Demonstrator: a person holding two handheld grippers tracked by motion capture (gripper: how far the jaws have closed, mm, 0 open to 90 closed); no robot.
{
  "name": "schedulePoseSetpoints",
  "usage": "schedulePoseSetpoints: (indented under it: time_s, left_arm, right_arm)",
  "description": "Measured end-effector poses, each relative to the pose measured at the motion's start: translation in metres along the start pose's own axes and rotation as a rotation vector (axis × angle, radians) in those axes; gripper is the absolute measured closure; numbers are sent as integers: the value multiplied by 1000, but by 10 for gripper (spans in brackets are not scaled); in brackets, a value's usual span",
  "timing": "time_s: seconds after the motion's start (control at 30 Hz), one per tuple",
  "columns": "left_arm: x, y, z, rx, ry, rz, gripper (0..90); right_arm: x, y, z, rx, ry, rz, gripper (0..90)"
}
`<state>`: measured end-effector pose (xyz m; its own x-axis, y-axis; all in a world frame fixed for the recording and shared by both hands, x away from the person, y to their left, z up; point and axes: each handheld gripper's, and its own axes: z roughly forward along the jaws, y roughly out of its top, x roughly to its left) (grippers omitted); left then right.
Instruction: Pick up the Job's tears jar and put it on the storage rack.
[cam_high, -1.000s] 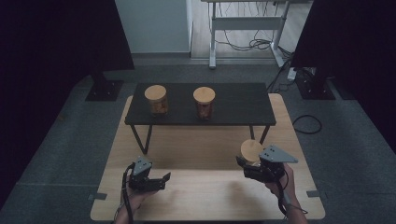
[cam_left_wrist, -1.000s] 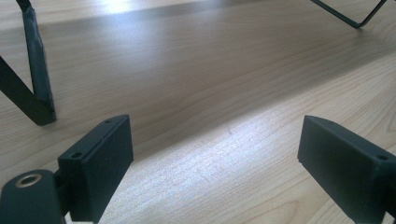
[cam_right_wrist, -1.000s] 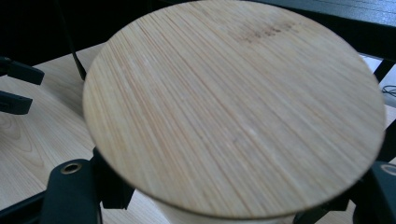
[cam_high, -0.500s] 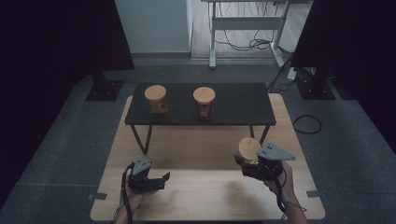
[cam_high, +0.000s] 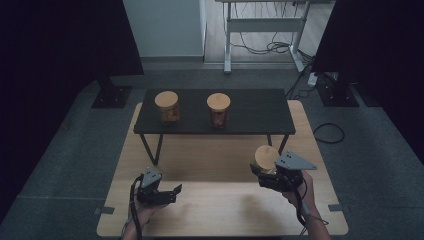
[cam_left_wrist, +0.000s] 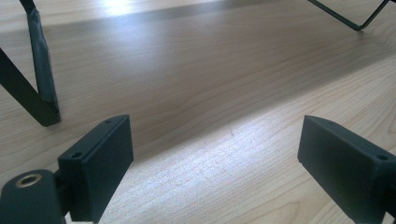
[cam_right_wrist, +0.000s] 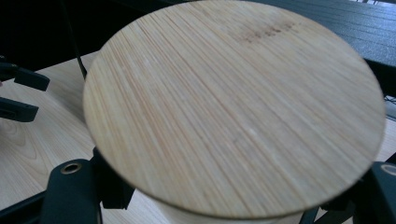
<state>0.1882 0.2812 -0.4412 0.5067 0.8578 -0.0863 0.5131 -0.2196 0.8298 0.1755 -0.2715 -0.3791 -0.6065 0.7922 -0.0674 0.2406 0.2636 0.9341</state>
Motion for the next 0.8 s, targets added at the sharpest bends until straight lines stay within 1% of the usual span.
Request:
schedulePoseSetpoints:
  time_s: [0.23, 0.5, 0.8]
  left_arm:
    - [0, 0, 0, -1, 1, -1, 100]
    - [0, 0, 0, -1, 1, 2, 100]
    - [0, 0, 0, -2, -1, 0, 100]
  right_arm:
    - [0, 4, -1, -7, 4, -4, 245]
    - [-1, 9, -2, -14, -4, 1, 244]
    - [-4, 19, -2, -18, 1, -8, 244]
